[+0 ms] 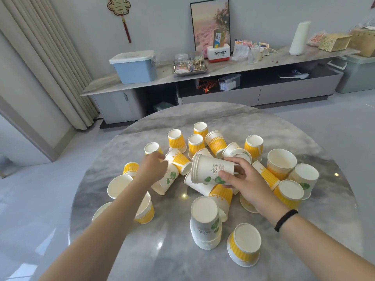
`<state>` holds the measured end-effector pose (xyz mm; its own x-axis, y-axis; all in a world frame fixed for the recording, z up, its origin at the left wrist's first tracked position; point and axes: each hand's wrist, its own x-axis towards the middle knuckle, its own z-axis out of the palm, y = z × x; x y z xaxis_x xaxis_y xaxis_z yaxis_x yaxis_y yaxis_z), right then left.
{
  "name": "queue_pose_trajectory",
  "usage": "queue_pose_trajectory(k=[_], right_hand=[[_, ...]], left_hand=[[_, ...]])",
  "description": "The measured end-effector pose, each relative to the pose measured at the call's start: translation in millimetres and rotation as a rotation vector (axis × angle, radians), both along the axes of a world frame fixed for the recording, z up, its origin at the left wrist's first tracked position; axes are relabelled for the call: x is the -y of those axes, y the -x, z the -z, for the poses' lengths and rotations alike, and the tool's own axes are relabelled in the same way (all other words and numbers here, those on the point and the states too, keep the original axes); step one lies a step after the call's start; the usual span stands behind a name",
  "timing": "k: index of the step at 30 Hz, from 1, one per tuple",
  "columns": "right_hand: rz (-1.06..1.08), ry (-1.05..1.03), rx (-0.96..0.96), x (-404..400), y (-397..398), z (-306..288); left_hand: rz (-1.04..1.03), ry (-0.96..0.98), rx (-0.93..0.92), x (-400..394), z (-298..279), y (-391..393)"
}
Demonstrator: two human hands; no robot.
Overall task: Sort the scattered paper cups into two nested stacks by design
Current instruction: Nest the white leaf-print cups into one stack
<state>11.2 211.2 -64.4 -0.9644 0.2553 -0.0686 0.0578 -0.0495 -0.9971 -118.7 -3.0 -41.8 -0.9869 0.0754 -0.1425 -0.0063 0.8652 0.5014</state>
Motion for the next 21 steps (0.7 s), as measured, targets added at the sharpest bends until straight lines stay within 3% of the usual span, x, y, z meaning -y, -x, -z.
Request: queue_pose_trajectory(k=[3,8,14,18,21], right_hand=[[-0.010,-0.023,0.015,0.6,2.0,3.0],[-0.020,-0.066,0.026,0.4,3.3,7.4],[0.032,-0.161,0.018,-4.8,5.6,9.5],[-0.025,-0.131,0.011,-6.4,4.1,3.3],[-0.128,-0.059,-0.028,-1.3,-1.0,-5.8]], left_hand=[[0.099,0.431,0.081,7.5,18.4,3.8],[0.184,0.464,0.182,4.7,39.3,1.8],[0.205,0.186,0.123,11.7,1.7,-0.5],[0.377,-0.070,0.290,15.7,-46.9,-21.3],[0.497,-0.146,0.361,12.2,-59.4,-43.8]])
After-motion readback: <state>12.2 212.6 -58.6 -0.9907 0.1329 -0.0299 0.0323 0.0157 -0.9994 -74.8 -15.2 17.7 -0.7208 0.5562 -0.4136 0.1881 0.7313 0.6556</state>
